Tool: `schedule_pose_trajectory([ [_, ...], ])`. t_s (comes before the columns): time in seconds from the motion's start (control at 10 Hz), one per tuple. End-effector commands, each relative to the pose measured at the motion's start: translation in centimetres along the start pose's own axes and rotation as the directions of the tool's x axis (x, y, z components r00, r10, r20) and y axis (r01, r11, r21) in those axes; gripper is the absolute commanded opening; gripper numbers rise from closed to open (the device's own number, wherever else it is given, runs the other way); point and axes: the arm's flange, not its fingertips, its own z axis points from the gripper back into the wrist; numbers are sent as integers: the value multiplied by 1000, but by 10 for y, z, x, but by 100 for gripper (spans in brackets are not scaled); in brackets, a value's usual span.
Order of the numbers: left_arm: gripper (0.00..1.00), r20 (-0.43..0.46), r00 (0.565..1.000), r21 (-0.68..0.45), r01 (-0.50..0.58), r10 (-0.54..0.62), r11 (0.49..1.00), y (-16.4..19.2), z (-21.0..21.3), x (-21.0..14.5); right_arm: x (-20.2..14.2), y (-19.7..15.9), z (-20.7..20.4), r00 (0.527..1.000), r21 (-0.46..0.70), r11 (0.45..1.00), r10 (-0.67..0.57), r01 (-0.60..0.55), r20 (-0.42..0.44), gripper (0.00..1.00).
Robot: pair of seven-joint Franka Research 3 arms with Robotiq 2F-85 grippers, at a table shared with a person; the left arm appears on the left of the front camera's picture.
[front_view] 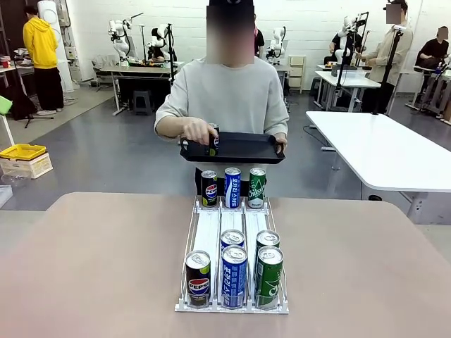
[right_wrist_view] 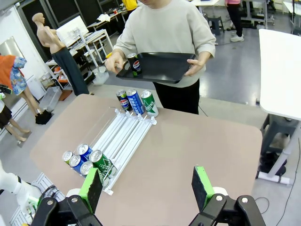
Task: Retrieve and hand over the desired beverage to the person.
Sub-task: Pick up another can of the same type that the person held from the Automatic Can Dispenser.
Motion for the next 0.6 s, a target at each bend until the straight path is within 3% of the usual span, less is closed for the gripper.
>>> schedule_pose_trajectory([
  [0.0, 100, 6, 1000, -6, 19, -19, 1000, 0, 0, 0, -1, -1, -2, 1000, 23, 1000, 8, -8, 9, 100],
  [0.5, 100, 6, 1000, -6, 19, -19, 1000, 0, 0, 0, -1, -1, -2, 1000, 23, 1000, 8, -8, 9, 100],
])
